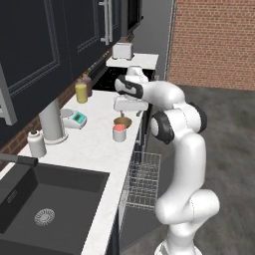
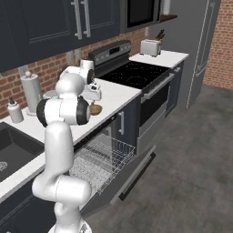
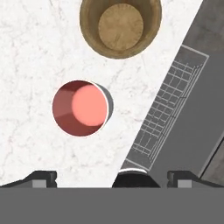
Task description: Pick up the cup and bowl from the counter, place them in the dishwasher, and close the dishwasher door.
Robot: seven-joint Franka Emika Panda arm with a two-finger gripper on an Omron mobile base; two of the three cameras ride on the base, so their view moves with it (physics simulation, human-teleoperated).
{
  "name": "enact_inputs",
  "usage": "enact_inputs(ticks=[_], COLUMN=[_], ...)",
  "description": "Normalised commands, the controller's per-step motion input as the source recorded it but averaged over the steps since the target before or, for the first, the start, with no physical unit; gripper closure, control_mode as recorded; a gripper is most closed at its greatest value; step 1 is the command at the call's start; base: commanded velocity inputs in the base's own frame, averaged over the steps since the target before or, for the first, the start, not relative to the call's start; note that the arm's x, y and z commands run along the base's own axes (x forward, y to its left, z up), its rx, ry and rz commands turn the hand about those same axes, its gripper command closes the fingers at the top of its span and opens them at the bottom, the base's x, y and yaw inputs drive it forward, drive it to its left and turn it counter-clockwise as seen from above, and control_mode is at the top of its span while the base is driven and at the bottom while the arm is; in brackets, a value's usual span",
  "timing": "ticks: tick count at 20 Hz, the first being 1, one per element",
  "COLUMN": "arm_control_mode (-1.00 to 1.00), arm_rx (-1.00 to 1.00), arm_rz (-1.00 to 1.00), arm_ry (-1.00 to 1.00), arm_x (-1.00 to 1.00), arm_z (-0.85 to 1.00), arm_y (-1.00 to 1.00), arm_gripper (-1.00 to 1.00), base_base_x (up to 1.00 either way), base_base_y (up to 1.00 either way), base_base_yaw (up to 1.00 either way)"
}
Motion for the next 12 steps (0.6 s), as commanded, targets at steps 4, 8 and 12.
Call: enact_inputs(ticks=[4,8,12], arm_control_mode=[-1.0,-1.0,-1.0], arm_rx=[0.0,0.0,0.0], arm_rz=[0.0,0.0,0.0], arm_ry=[-0.07,-0.01,-0.05], arm_x=[0.39,0.55,0.52], arm_z=[-0.45,-0.3,-0.29], arm_y=[0.05,0.03,0.02], arm_gripper=[-1.0,-1.0,-1.0], base_base_x=[0.0,0.0,0.0], base_base_y=[0.0,0.0,0.0], base_base_yaw=[0.0,0.0,0.0])
